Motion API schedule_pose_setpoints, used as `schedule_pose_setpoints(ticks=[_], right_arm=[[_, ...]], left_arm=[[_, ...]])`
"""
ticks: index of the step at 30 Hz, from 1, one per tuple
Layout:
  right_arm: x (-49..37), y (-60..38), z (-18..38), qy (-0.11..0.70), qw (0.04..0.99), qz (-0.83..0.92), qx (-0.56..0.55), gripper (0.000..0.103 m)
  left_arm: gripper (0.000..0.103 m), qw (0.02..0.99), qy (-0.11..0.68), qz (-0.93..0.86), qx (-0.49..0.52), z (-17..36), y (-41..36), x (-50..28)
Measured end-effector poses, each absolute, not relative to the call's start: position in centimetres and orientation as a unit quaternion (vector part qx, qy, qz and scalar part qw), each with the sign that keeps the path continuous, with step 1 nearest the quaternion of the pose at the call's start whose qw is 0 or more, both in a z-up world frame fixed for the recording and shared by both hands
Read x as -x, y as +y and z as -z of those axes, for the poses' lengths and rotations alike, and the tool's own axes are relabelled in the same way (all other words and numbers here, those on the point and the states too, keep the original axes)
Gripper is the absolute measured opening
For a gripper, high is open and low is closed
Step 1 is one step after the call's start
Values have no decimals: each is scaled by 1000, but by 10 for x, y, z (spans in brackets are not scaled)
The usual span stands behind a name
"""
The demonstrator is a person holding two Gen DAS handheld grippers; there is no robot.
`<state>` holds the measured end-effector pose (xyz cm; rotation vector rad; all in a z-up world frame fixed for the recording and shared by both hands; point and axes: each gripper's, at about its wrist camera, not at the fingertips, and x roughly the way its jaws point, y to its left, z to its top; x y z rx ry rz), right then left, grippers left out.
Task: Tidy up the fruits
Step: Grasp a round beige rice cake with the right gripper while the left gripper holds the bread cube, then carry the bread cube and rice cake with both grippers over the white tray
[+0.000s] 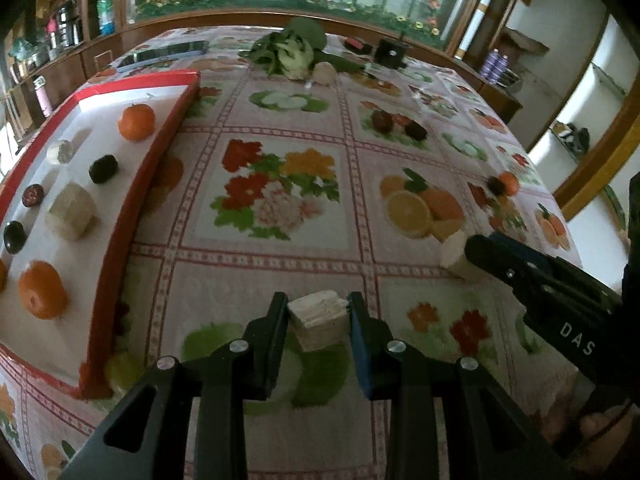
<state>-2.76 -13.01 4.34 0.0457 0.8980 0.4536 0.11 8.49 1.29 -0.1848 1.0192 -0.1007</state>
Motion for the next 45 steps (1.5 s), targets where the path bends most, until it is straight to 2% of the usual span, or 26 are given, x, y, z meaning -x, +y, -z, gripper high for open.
schedule_pose_setpoints(ticks=[7, 9, 13, 16, 18, 20, 27, 30, 38, 42, 45], right_arm=[[30, -127, -42, 443, 871, -212, -17, 36], [29, -124, -40, 453, 864, -220, -18, 40], [34, -115, -34, 456, 860, -229, -10, 42], [36, -107, -31, 453, 863, -225, 9, 40], [39, -100, -32, 446, 866, -224, 28, 33], [44, -93, -33, 443, 867, -220, 57, 33], [51, -107, -38, 453, 865, -213, 10, 31], [56, -113, -44, 449, 869, -208, -1, 27], [63, -112, -44, 456, 866, -207, -2, 27], [65, -110, -32, 479, 853, -206, 4, 33], [72, -111, -28, 471, 858, -206, 20, 33]], left_arm=[[33, 870, 484, 62, 70, -13, 85, 4], [33, 871, 482, 66, 69, -12, 85, 5], [33, 873, 478, 70, 63, -12, 84, 6], [33, 874, 476, 72, 64, -12, 85, 6], [33, 875, 474, 74, 61, -12, 85, 8], [33, 876, 473, 75, 59, -12, 85, 8], [33, 872, 478, 76, 72, -12, 89, 10], [33, 874, 475, 78, 70, -14, 88, 12], [33, 875, 472, 91, 63, -20, 87, 15], [33, 872, 478, 90, 62, -17, 89, 16], [33, 870, 481, 89, 65, -14, 92, 17]])
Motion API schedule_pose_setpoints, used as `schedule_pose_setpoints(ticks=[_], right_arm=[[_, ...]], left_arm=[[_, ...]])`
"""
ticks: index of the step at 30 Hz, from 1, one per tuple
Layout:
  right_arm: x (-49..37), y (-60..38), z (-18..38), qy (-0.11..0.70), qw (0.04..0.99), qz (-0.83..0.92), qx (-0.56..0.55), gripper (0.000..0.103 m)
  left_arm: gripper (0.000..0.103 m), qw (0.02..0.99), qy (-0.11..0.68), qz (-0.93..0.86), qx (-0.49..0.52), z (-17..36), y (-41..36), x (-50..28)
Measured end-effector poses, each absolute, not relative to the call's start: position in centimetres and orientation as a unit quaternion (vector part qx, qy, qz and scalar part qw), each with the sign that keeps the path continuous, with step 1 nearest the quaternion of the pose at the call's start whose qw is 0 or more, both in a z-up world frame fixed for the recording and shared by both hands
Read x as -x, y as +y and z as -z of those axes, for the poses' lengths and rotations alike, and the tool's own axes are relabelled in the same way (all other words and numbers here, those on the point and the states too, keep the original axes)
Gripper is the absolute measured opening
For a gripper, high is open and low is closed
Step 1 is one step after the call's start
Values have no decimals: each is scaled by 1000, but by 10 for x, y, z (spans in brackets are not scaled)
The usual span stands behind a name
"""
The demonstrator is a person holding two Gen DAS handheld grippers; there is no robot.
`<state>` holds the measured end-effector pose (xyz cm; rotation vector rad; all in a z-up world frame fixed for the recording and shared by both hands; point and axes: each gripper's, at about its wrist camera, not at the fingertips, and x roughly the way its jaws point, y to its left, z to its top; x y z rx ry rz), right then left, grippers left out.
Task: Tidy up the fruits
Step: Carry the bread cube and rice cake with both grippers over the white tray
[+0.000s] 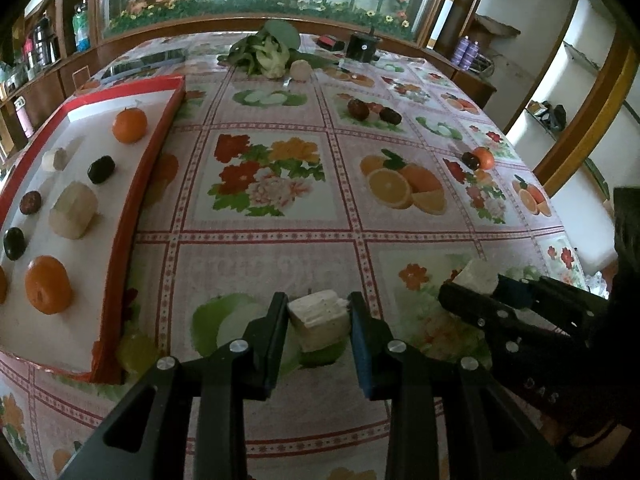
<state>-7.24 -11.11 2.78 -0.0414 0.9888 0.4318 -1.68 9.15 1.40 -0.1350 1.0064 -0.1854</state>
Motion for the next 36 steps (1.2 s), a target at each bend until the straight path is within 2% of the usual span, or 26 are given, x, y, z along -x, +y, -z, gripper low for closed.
schedule_pose_setpoints(ticks=[4, 15, 36], right_arm=[[78, -108, -27, 454, 867, -199, 50, 29], [76, -112, -51, 441, 877, -191, 2, 29], [59, -71, -51, 465, 859, -212, -18, 29]], left_arm=[[33, 870, 480, 88, 63, -13, 92, 17], [33, 869, 477, 105, 82, -20, 94, 18], [33, 885, 443, 93, 104, -47, 142, 25]])
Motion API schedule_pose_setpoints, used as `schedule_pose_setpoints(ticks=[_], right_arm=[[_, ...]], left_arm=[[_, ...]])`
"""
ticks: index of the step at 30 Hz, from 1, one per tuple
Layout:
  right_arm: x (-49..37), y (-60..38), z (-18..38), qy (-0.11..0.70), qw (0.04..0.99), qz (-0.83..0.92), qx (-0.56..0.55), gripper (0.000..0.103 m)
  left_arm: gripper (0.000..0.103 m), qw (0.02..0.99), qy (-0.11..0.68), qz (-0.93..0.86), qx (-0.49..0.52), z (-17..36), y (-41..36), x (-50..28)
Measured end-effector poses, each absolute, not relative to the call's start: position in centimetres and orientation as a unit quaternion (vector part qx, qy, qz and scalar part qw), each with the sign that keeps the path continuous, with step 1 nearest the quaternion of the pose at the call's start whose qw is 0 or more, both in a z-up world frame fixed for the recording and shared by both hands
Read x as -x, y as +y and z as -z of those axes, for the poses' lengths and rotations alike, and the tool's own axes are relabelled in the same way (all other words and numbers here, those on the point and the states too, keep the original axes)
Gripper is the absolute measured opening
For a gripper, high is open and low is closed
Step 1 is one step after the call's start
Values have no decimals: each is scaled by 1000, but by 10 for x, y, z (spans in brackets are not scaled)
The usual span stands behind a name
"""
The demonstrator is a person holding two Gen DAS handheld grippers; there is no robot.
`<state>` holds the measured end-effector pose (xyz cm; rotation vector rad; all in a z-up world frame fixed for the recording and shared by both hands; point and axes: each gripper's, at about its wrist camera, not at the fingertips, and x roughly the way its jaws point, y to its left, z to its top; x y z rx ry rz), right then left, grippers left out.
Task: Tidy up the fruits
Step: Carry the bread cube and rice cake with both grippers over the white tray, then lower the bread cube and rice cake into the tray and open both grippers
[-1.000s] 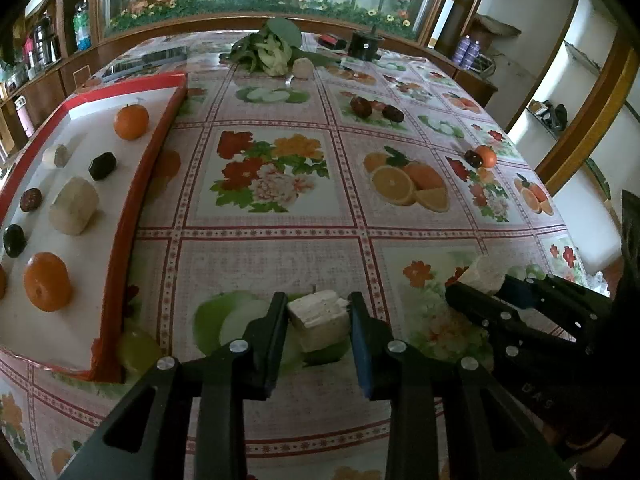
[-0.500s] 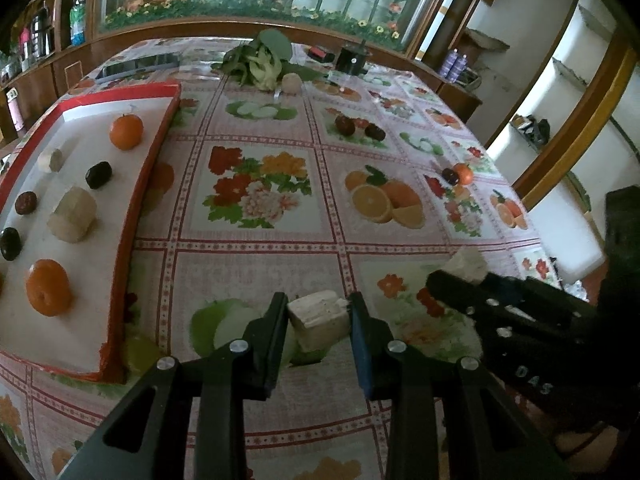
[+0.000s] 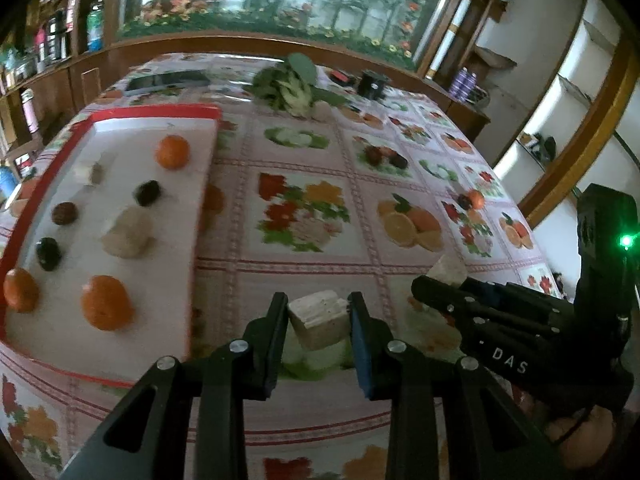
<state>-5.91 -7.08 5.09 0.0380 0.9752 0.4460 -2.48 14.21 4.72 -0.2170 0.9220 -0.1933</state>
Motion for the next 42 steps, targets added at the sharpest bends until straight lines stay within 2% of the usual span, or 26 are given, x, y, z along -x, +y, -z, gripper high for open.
schedule_pose_setpoints(ticks=[20, 30, 42], right_arm=[[6, 71, -75, 445, 839, -313, 21, 28], [-11, 120, -57, 463, 819, -337, 37, 28], [-13, 134, -42, 470, 811, -342, 68, 29]], left_arm=[[33, 899, 417, -50, 124, -57, 277, -2], [33, 885, 440, -75, 131, -34, 298, -28], [33, 876, 459, -82, 127, -16, 297, -41]])
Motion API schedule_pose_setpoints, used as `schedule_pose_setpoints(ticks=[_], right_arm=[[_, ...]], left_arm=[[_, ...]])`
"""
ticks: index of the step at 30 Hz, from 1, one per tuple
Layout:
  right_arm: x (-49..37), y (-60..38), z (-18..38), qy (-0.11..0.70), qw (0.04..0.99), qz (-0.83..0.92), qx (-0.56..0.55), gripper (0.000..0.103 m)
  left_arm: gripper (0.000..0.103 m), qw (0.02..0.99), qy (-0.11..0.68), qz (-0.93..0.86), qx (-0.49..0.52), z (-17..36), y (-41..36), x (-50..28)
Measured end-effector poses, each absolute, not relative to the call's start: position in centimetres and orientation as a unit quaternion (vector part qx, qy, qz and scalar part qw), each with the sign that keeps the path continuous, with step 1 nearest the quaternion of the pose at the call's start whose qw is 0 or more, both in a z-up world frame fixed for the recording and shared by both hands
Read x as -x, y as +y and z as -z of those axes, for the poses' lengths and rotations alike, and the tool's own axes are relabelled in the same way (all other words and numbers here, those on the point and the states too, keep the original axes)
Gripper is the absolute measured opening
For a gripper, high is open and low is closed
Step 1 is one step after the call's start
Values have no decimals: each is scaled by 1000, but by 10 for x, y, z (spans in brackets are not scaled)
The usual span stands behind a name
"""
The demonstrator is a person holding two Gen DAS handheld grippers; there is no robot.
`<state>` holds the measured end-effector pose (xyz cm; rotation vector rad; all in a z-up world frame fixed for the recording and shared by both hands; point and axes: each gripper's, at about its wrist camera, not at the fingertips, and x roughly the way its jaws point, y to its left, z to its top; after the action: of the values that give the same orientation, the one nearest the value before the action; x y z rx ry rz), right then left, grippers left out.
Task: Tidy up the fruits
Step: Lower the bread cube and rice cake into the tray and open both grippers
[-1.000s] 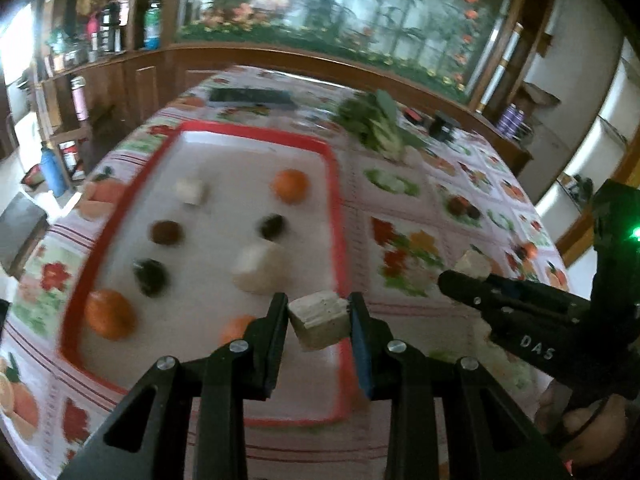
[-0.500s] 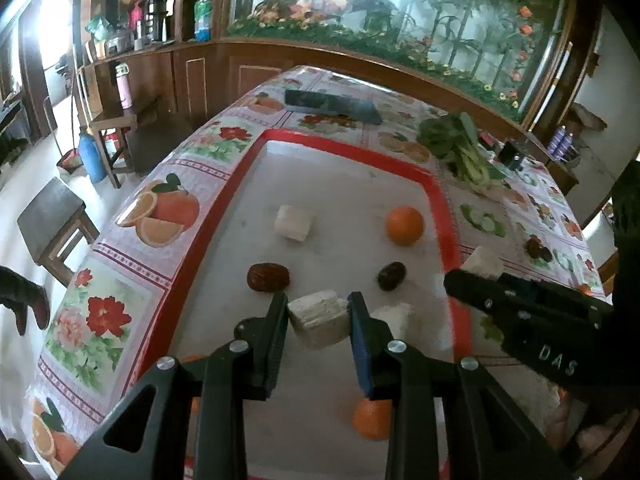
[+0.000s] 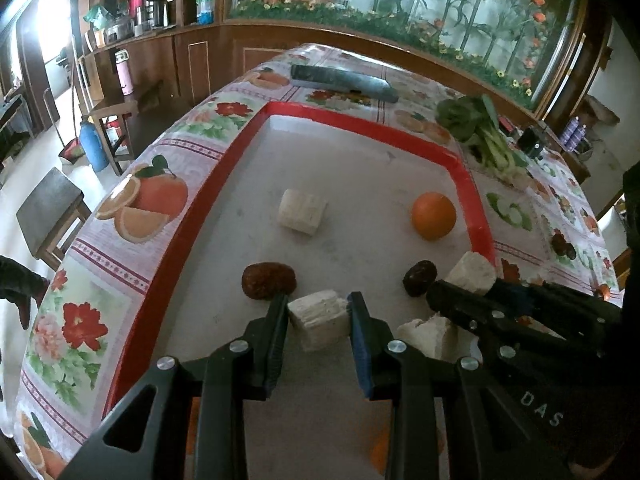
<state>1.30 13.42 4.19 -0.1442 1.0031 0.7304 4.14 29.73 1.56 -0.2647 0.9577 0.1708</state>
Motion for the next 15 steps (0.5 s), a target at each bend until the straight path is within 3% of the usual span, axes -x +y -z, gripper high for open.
schedule_pose_setpoints(ticks=[15], right_arm=[[-17, 136, -40, 470, 810, -343, 67, 31]], left_arm=[[35, 872, 467, -85, 121, -15, 294, -45]])
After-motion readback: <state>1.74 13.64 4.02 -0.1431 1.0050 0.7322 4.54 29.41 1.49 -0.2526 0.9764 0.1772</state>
